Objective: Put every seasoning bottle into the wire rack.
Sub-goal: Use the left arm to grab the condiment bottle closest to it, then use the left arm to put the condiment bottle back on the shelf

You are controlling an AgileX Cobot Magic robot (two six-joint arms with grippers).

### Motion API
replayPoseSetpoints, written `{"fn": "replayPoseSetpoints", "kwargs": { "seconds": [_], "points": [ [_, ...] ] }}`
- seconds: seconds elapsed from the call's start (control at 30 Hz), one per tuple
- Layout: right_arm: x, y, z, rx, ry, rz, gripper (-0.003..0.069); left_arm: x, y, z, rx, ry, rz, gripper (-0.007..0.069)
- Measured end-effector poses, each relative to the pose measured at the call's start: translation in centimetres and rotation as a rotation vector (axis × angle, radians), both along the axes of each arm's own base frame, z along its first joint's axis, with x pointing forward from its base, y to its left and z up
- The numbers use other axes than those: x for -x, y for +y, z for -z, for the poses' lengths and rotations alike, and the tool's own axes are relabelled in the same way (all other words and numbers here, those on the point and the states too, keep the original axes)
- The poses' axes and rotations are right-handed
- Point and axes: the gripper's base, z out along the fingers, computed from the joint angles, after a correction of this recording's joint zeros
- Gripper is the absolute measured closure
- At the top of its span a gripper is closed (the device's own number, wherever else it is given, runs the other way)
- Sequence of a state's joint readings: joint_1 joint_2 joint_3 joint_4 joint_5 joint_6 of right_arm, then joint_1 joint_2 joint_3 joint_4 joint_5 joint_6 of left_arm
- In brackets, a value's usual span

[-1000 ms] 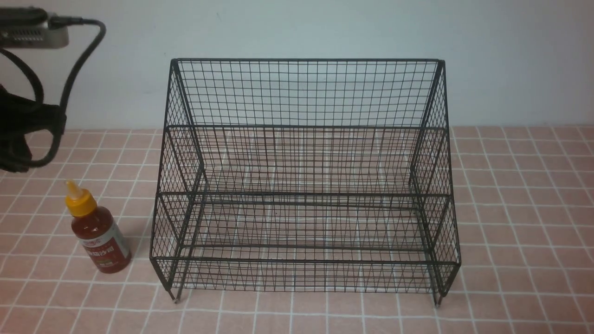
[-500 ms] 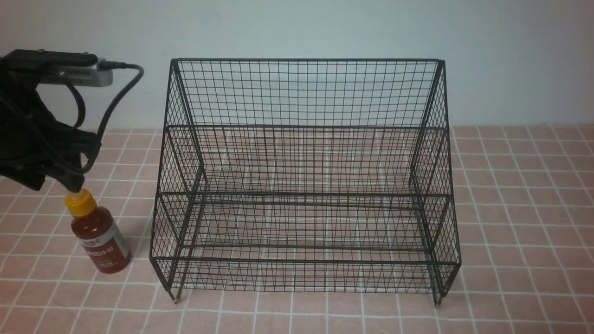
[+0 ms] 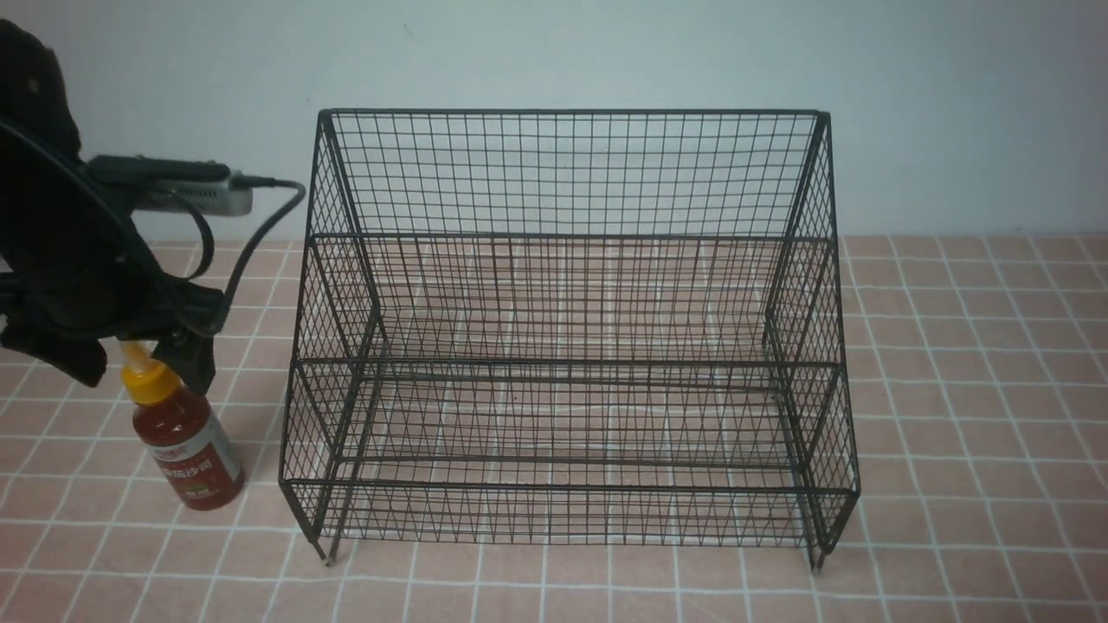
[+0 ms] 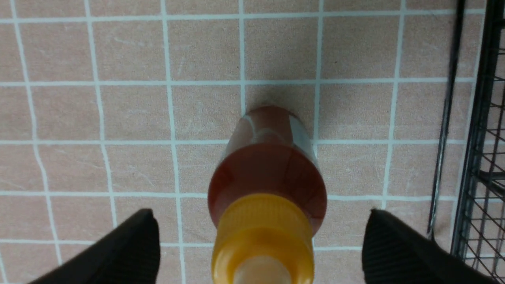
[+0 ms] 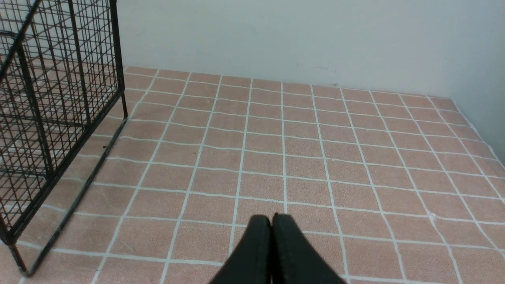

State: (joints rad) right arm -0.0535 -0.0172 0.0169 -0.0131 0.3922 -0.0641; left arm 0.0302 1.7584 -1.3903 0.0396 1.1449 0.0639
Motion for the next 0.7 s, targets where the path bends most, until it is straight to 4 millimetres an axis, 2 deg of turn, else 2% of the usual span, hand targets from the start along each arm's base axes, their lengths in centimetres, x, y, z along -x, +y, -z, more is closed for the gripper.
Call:
{"fn": "replayPoseSetpoints", "kwargs": {
  "seconds": [0.13,0.27,0.33,0.37,0.6,0.7],
  "points": [
    [0.0,0.0,0.0,0.000,0.000,0.000,0.0672,-0.4,0.0,0.9,0.001,0.024,0.000,0.0078],
    [0.0,0.0,0.0,0.000,0.000,0.000,0.0672,-0.4,0.0,1.2,0.001,0.032,0.000,0.0206],
    [0.0,0.0,0.0,0.000,0.000,0.000,0.0672,-0.5,0.0,1.2,-0.002,0.033,0.001,0.0324],
    [0.0,0.0,0.0,0.000,0.000,0.000,0.0672,-0.5,0.0,1.2,-0.002,0.033,0.001,0.0344],
    [0.0,0.0,0.0,0.000,0.000,0.000,0.0672,-0.1,0.3,0.6,-0.036,0.074,0.007,0.0337],
    [0.0,0.0,0.0,0.000,0.000,0.000,0.0672,0.4,0.5,-2.9,-0.053,-0.023,0.002,0.0337]
  ]
}}
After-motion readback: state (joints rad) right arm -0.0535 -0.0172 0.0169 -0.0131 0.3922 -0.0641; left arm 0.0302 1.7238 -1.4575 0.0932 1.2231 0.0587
